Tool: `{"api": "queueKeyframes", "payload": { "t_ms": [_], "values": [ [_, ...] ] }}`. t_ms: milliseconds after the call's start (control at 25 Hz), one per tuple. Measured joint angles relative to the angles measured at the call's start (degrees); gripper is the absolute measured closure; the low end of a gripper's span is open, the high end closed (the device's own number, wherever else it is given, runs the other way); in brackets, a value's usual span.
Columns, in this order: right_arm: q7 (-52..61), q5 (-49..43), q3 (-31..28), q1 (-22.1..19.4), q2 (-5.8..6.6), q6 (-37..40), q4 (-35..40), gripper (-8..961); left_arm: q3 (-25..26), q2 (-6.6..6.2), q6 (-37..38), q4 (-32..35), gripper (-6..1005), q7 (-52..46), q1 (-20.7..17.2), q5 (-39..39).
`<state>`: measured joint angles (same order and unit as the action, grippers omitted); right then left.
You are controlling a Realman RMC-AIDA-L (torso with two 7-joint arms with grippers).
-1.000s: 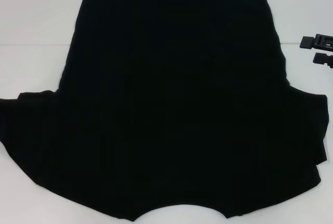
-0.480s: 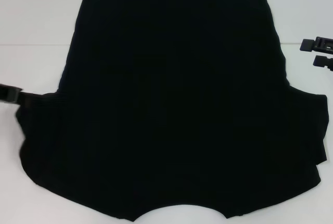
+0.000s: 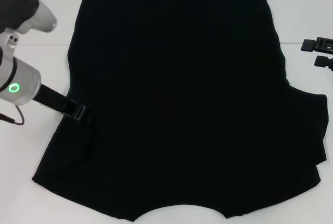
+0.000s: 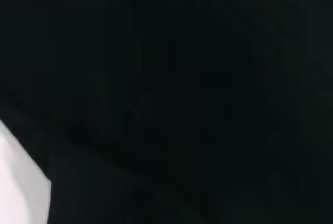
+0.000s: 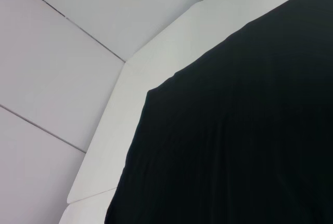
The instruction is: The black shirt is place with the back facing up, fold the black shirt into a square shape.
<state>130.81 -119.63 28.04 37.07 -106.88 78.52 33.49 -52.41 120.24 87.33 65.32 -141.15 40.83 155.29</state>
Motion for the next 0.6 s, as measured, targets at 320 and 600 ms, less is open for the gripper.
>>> {"api": "queueKeyframes", "payload": {
  "t_ms": [320, 600],
  "values": [
    [-0.12, -0.15, 0.00, -0.29, 0.09, -0.07, 0.00, 37, 6.90, -0.88, 8.93, 2.44, 813, 6.70, -1.30, -5.87],
    [0.01, -2.16, 0.00, -0.29, 0.22, 1.08, 0.26, 37, 20.65, -5.75, 11.95, -6.92, 674, 9.49, -2.20, -9.59]
  ]
}}
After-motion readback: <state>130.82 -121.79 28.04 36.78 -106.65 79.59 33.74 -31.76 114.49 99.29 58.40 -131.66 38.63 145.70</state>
